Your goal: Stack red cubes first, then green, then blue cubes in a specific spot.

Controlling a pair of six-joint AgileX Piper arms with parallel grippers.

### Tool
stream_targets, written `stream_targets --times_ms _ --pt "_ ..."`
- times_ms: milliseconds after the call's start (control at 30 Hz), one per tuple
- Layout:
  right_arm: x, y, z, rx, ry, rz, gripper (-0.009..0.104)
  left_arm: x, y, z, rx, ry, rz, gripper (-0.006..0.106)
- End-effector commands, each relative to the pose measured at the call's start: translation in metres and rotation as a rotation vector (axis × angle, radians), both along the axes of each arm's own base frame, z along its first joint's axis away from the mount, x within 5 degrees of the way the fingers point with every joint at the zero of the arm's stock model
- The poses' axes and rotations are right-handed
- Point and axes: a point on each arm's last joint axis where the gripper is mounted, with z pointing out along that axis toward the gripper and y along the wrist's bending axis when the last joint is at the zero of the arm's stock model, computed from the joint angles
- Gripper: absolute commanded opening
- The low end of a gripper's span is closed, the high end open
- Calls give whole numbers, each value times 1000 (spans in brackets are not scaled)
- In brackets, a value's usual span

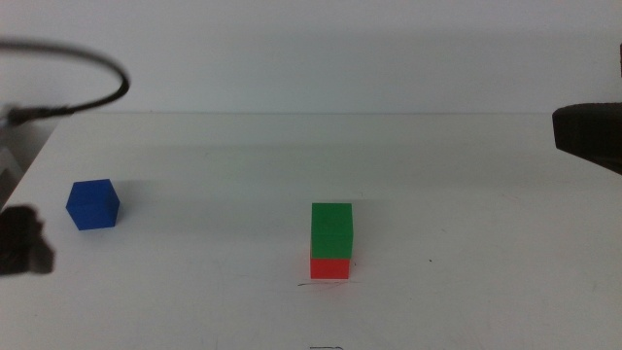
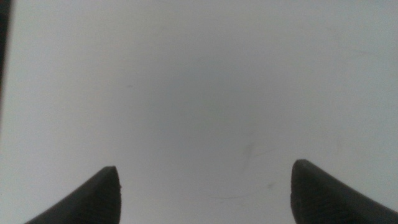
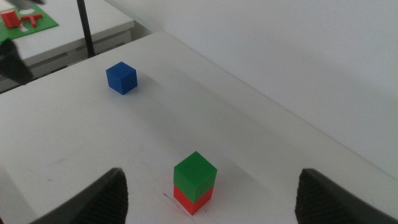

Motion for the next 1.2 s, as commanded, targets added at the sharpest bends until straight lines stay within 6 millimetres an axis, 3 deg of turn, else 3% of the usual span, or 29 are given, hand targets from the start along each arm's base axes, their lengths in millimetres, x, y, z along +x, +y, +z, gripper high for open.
stream_targets --times_ms 0,367,633,900,1167 --pt "0 -2 14 55 -85 -18 86 16 -3 14 -51 -31 1 93" --pt "0 -2 14 55 -85 -18 86 67 5 19 -60 -121 49 93" --pt "0 -2 14 55 -85 -18 86 142 38 6 -47 -34 64 93" --pt "0 -2 14 55 -85 -18 86 214 53 -26 -38 90 54 93" --pt "0 -2 14 55 -85 -18 86 248 59 -74 -46 185 45 93"
